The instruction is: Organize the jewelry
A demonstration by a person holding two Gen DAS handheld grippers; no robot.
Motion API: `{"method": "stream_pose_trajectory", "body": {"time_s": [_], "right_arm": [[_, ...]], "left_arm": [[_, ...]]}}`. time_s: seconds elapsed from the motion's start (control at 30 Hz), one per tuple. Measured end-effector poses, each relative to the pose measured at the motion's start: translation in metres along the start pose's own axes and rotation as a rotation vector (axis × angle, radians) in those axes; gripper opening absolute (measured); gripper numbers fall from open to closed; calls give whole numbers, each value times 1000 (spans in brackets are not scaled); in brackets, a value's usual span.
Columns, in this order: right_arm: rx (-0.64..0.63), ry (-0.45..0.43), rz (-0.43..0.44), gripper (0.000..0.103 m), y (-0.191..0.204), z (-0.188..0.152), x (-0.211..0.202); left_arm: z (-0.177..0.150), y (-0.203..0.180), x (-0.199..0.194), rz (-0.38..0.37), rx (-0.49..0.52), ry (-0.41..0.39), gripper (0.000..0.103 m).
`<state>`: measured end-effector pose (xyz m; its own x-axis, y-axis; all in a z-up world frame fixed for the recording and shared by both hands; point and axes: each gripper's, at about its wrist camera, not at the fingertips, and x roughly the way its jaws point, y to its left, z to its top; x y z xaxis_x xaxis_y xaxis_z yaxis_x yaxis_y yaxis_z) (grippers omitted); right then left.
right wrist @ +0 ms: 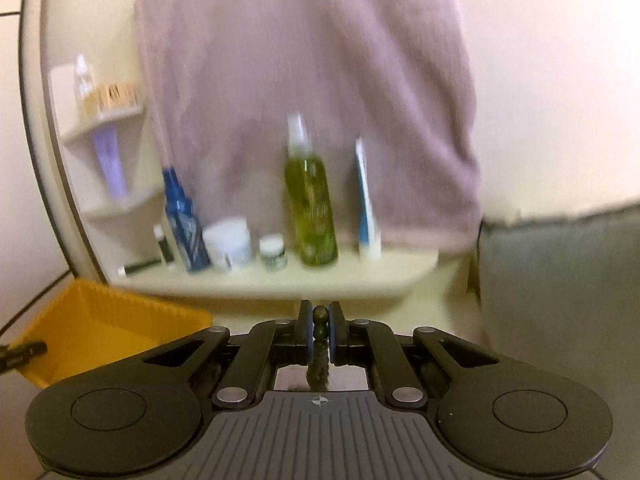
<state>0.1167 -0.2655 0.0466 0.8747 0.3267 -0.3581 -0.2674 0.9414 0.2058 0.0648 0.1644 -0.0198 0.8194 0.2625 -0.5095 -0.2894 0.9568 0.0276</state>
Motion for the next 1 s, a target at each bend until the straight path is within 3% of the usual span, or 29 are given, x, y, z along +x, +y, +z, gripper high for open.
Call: {"method": "stream_pose_trajectory", "body": {"time_s": [0.33, 1.0], "right_arm": [[-28, -114, -21, 7, -7, 37, -27], [-163, -310, 23, 7, 10, 102, -54]], "left_arm": [[0, 0, -1, 0, 0, -1, 11], [0, -1, -3, 0, 1, -2, 11]]}}
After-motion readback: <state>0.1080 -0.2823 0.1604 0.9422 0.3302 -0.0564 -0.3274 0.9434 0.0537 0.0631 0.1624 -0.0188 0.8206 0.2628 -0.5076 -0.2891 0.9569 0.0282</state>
